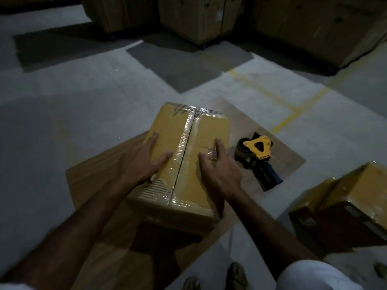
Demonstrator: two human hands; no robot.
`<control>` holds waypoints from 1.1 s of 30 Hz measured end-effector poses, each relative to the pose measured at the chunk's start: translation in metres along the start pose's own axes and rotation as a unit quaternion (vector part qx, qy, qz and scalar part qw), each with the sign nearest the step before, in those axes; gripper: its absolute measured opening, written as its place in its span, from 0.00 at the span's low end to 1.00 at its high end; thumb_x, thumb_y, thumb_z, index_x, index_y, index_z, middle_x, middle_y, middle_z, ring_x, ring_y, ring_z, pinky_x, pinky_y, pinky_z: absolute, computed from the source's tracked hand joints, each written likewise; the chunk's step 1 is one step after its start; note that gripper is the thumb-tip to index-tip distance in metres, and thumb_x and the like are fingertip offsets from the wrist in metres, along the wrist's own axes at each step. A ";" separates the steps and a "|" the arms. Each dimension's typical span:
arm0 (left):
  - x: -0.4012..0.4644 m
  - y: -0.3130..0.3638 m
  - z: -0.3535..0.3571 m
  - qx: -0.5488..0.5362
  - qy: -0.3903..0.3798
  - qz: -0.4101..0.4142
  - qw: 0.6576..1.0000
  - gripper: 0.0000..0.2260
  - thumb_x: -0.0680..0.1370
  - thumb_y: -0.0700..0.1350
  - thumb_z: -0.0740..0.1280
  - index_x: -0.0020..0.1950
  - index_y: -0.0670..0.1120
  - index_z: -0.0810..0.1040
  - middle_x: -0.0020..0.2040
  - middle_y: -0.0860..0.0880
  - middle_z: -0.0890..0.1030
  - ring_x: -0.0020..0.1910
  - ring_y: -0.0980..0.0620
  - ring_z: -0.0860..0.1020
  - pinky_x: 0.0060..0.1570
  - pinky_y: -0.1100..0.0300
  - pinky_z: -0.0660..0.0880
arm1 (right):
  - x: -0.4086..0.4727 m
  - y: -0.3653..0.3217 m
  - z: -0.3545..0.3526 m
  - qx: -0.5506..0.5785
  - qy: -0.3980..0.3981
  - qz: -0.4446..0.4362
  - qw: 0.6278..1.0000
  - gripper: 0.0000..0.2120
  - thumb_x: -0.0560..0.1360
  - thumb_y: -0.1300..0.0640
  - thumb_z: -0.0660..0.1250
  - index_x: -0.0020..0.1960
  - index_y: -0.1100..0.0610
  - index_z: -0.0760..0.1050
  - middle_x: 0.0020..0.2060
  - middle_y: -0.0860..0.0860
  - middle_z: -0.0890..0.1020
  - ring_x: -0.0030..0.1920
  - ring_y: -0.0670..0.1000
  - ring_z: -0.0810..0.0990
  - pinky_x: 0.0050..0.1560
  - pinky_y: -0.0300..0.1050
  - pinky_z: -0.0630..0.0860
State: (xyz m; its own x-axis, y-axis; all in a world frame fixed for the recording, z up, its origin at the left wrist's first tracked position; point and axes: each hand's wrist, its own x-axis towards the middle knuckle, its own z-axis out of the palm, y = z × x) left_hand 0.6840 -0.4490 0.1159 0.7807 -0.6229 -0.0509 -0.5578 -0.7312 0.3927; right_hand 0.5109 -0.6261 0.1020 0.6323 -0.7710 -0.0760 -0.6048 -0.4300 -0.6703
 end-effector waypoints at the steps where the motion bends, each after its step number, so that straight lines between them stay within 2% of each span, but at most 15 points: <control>1: -0.006 0.008 -0.001 0.005 0.017 -0.003 1.000 0.44 0.72 0.81 0.53 0.83 0.64 0.48 0.76 0.45 0.72 0.70 0.39 0.75 0.63 0.44 0.73 | -0.001 0.002 -0.008 -0.003 0.004 -0.010 1.000 0.37 0.80 0.30 0.57 0.83 0.40 0.49 0.67 0.57 0.75 0.61 0.58 0.77 0.55 0.52 0.70; 6: -0.019 0.065 -0.026 0.019 0.085 0.034 0.996 0.47 0.69 0.84 0.52 0.83 0.64 0.46 0.65 0.42 0.76 0.60 0.41 0.79 0.55 0.47 0.76 | -0.005 0.006 -0.064 -0.015 0.075 -0.049 0.996 0.38 0.78 0.27 0.55 0.83 0.38 0.47 0.69 0.58 0.73 0.62 0.59 0.77 0.52 0.51 0.70; 10: -0.015 0.133 -0.039 0.013 0.102 0.069 0.992 0.45 0.71 0.81 0.54 0.83 0.65 0.44 0.65 0.42 0.75 0.60 0.42 0.78 0.56 0.47 0.74 | -0.008 0.020 -0.122 -0.034 0.149 -0.055 0.987 0.38 0.79 0.27 0.55 0.83 0.39 0.46 0.70 0.59 0.72 0.62 0.59 0.77 0.51 0.49 0.71; 12: -0.014 0.175 -0.036 0.008 0.099 0.094 0.991 0.46 0.71 0.81 0.54 0.83 0.64 0.43 0.64 0.42 0.74 0.60 0.42 0.77 0.57 0.47 0.74 | -0.009 0.036 -0.154 -0.049 0.176 -0.038 0.982 0.39 0.79 0.27 0.56 0.83 0.40 0.46 0.68 0.59 0.72 0.58 0.58 0.78 0.49 0.48 0.72; 14: -0.015 0.219 -0.026 0.007 0.096 0.123 0.988 0.47 0.70 0.82 0.53 0.83 0.64 0.43 0.64 0.42 0.74 0.60 0.42 0.77 0.57 0.47 0.75 | -0.012 0.058 -0.190 -0.059 0.203 -0.008 0.977 0.39 0.79 0.28 0.56 0.84 0.41 0.46 0.68 0.59 0.71 0.57 0.58 0.78 0.52 0.50 0.76; 16: -0.016 0.266 -0.011 0.001 0.090 0.155 0.984 0.46 0.71 0.82 0.53 0.83 0.64 0.43 0.63 0.43 0.74 0.59 0.43 0.77 0.54 0.48 0.74 | -0.018 0.086 -0.226 -0.065 0.229 0.017 0.971 0.39 0.80 0.28 0.55 0.84 0.41 0.46 0.68 0.60 0.71 0.58 0.58 0.78 0.53 0.50 0.77; 19: -0.021 0.344 0.016 -0.008 0.092 0.216 0.972 0.46 0.72 0.81 0.53 0.83 0.63 0.44 0.62 0.42 0.74 0.57 0.44 0.76 0.49 0.52 0.71 | -0.028 0.136 -0.284 -0.075 0.272 0.050 0.958 0.39 0.79 0.28 0.55 0.83 0.41 0.47 0.67 0.60 0.71 0.57 0.58 0.78 0.49 0.48 0.73; 23: -0.031 0.454 0.058 -0.018 0.090 0.278 0.956 0.45 0.73 0.81 0.53 0.84 0.61 0.45 0.61 0.42 0.74 0.56 0.44 0.77 0.48 0.53 0.71 | -0.041 0.212 -0.363 -0.096 0.325 0.099 0.936 0.39 0.79 0.28 0.54 0.83 0.42 0.47 0.66 0.60 0.71 0.57 0.59 0.78 0.50 0.50 0.76; 27: -0.044 0.563 0.110 -0.026 0.064 0.320 0.945 0.47 0.71 0.82 0.51 0.84 0.61 0.44 0.61 0.42 0.74 0.55 0.44 0.77 0.48 0.52 0.73 | -0.052 0.296 -0.434 -0.126 0.346 0.155 0.917 0.39 0.80 0.28 0.52 0.84 0.43 0.47 0.66 0.61 0.70 0.58 0.60 0.77 0.48 0.48 0.70; 33: -0.064 0.686 0.193 -0.030 0.017 0.355 0.934 0.46 0.72 0.82 0.51 0.84 0.61 0.45 0.59 0.42 0.75 0.55 0.43 0.78 0.51 0.50 0.77 | -0.063 0.406 -0.507 -0.132 0.339 0.228 0.903 0.38 0.81 0.30 0.53 0.84 0.45 0.48 0.69 0.62 0.70 0.61 0.61 0.78 0.57 0.53 0.75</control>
State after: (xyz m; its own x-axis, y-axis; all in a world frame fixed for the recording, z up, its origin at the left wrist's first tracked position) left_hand 0.1969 -0.9641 0.2110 0.2292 -0.9351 0.2701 -0.9225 -0.1202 0.3668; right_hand -0.0201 -0.9900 0.2088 -0.1001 -0.9682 0.2294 -0.8780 -0.0225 -0.4782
